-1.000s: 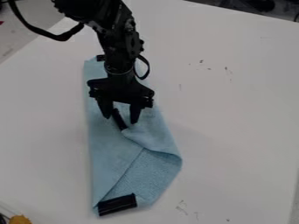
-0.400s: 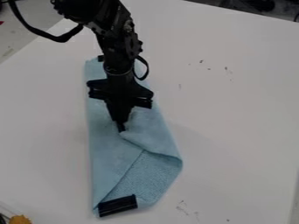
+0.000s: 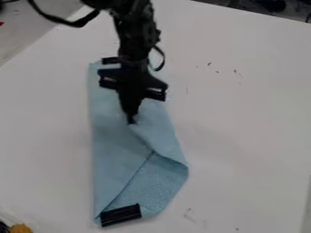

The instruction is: Unfold the cloth from bottom left to top right

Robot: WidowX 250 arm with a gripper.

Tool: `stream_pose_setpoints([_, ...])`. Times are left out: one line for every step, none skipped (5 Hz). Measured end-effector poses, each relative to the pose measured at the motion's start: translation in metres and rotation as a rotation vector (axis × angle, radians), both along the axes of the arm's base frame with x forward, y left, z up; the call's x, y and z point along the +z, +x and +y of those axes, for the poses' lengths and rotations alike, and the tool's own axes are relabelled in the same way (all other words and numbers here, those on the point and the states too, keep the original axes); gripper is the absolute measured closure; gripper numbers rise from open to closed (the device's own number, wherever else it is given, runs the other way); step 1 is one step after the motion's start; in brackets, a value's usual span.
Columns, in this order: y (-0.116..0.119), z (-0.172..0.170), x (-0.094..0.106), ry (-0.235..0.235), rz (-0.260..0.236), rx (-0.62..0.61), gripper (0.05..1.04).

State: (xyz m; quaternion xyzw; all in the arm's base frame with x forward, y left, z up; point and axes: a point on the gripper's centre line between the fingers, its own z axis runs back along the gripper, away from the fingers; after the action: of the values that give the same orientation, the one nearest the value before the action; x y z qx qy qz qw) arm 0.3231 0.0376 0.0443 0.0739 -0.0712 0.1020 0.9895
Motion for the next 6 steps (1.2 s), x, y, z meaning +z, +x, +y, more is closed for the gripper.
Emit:
stream_pose_setpoints([0.020,-0.014,0.009,0.025,0.016,-0.054,1.026])
stream_pose_setpoints([0.040,-0.027,0.007,0.000,0.025,-0.132,1.026])
stream_pose_setpoints([0.053,-0.036,-0.005,-0.042,0.040,-0.195,1.026])
stream_pose_setpoints([0.061,-0.044,-0.016,-0.073,0.045,-0.232,1.026])
stream_pose_setpoints([0.060,-0.052,-0.022,-0.106,0.051,-0.230,1.019])
stream_pose_setpoints([0.060,-0.059,-0.022,-0.115,0.051,-0.205,0.981])
